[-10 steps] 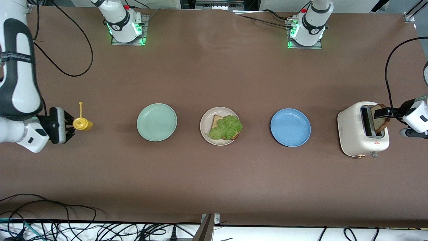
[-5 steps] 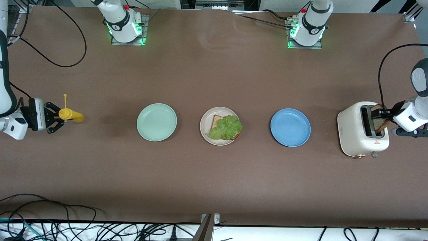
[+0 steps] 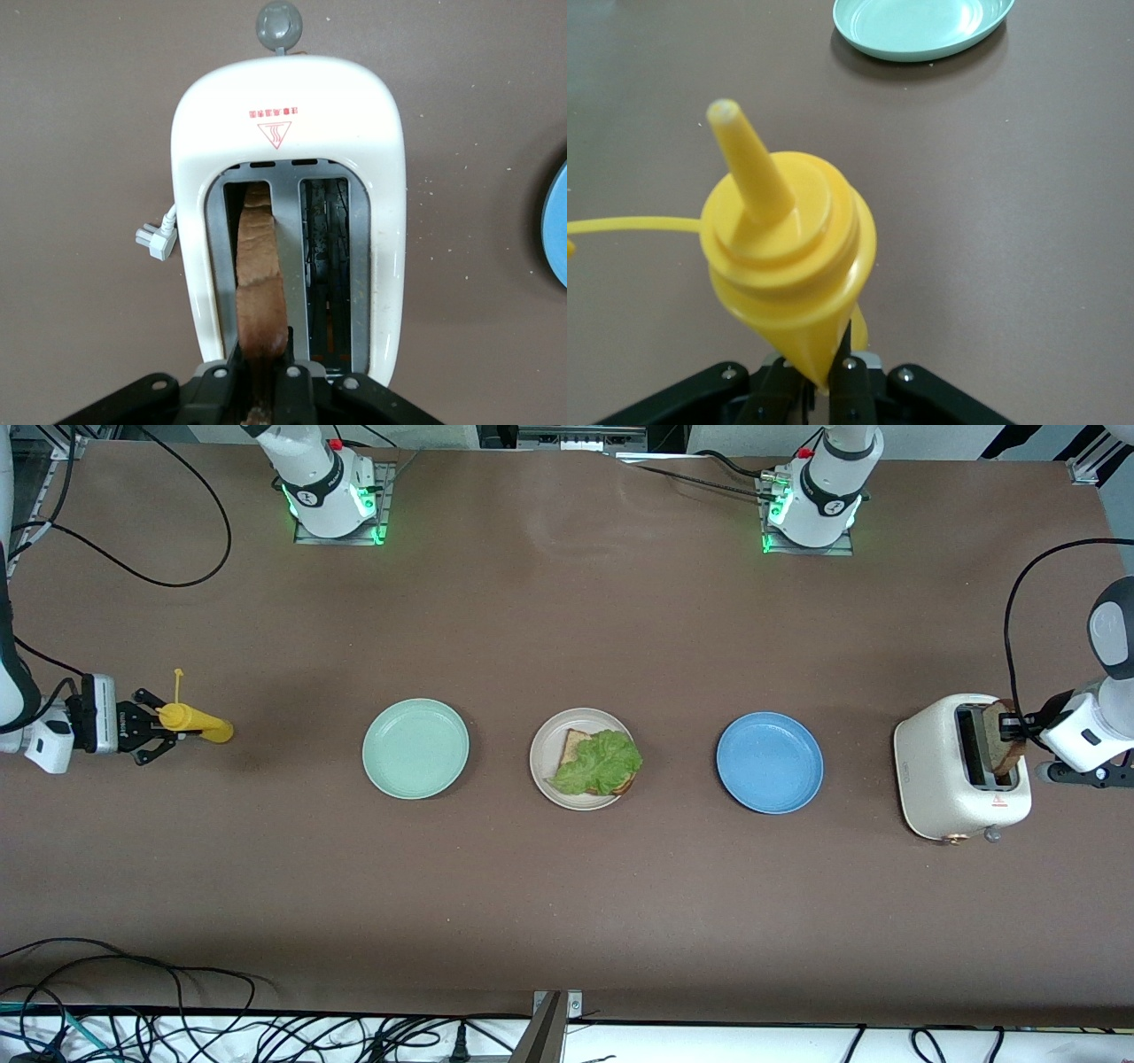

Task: Make sandwich on beige plate with both arms
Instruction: 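Return the bottle to the table while the left gripper grasps the toast, then lift the toast from the toaster with the left gripper toward the beige plate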

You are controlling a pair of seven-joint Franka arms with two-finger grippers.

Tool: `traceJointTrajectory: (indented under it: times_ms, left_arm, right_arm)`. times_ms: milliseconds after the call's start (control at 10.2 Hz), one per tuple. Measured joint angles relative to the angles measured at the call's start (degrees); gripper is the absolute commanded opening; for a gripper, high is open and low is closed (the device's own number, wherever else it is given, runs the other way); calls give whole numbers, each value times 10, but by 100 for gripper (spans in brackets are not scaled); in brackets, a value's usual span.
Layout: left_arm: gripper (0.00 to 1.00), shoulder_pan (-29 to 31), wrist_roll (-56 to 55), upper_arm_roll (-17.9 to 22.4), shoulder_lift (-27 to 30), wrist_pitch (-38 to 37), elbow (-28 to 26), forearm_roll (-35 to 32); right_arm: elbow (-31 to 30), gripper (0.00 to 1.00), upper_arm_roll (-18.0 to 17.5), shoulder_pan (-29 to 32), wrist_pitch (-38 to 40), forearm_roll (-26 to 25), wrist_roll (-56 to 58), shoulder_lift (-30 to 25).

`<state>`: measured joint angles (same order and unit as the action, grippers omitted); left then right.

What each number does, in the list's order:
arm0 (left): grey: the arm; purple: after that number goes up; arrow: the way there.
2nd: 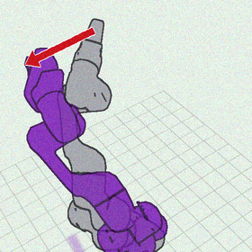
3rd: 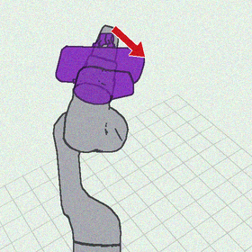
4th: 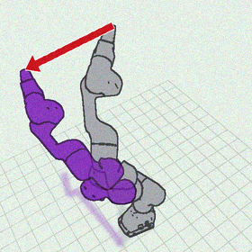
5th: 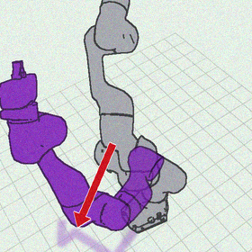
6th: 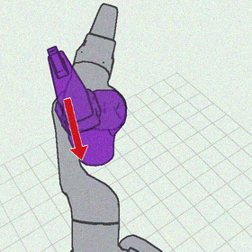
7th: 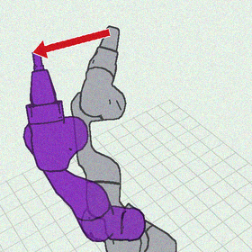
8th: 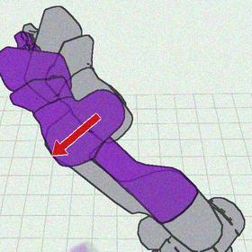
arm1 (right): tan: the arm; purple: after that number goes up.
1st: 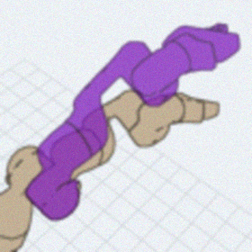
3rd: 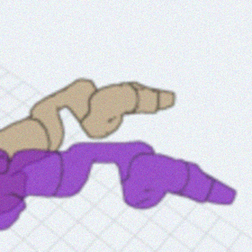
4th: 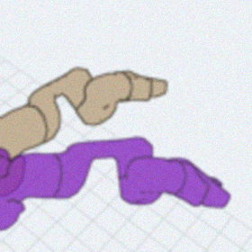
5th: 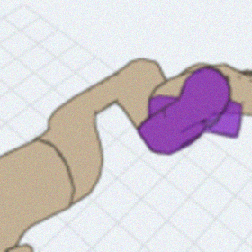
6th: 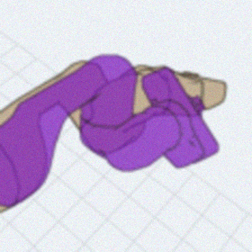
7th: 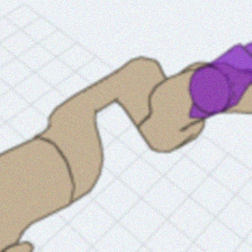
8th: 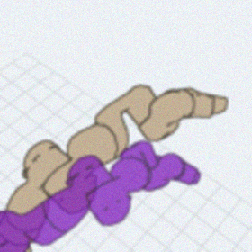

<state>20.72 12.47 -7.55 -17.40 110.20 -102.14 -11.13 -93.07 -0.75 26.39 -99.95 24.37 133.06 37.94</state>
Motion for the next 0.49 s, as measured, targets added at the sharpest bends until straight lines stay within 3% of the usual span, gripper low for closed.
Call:
traceJointTrajectory:
  times_ms: [391, 489]
  left_arm:
    - [0, 0, 0, -13, 27, -87, 35, 0]
    - [0, 0, 0, -30, 35, -122, 56, 1]
  right_arm:
    - [0, 0, 0, 5, -15, 3, 27, 12]
    - [0, 9, -1, 5, -17, 3, 30, 13]
